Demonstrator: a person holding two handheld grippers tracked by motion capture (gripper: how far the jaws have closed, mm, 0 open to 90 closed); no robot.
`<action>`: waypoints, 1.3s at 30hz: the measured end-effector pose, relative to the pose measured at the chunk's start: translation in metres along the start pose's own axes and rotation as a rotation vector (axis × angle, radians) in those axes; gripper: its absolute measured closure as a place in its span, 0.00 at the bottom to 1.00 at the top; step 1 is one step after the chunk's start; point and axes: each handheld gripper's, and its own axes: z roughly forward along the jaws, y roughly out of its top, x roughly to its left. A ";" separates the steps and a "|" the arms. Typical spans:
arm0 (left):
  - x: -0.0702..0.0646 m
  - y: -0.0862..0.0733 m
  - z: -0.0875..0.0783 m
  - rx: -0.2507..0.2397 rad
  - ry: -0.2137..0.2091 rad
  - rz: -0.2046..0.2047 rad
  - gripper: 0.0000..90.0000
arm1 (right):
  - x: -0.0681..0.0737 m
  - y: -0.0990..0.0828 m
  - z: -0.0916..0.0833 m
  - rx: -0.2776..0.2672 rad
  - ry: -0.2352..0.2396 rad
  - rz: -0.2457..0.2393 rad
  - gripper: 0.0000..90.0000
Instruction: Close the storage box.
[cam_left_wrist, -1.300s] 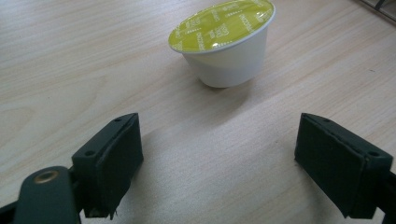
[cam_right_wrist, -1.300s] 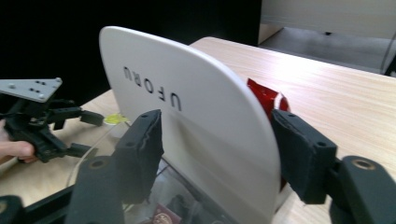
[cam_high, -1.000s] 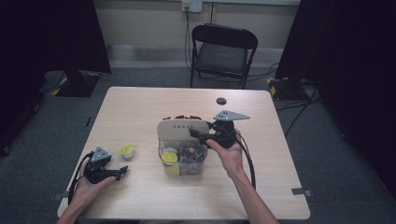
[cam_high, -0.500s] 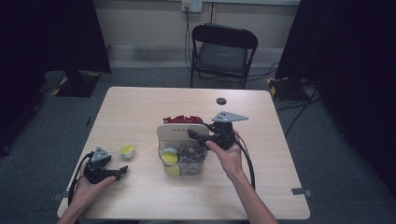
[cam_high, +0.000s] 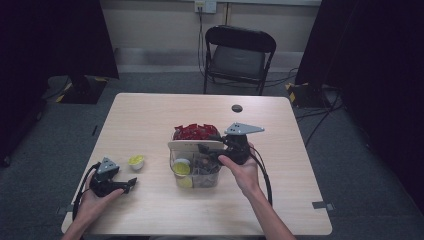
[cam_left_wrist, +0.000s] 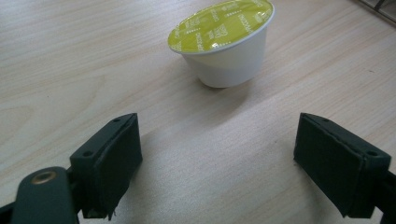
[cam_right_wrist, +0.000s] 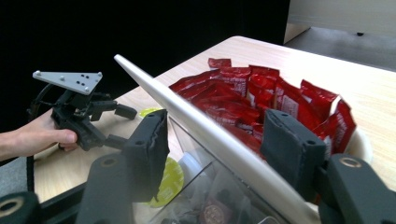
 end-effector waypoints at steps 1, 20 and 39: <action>0.000 0.000 0.000 -0.001 0.000 0.001 0.16 | 0.000 0.000 0.000 -0.001 0.007 0.005 0.46; 0.000 0.000 0.000 -0.001 0.000 0.001 0.16 | 0.006 -0.013 0.003 0.075 0.004 0.020 0.26; 0.000 0.000 0.000 -0.001 -0.001 0.001 0.16 | 0.011 -0.027 -0.013 0.073 -0.068 -0.022 0.17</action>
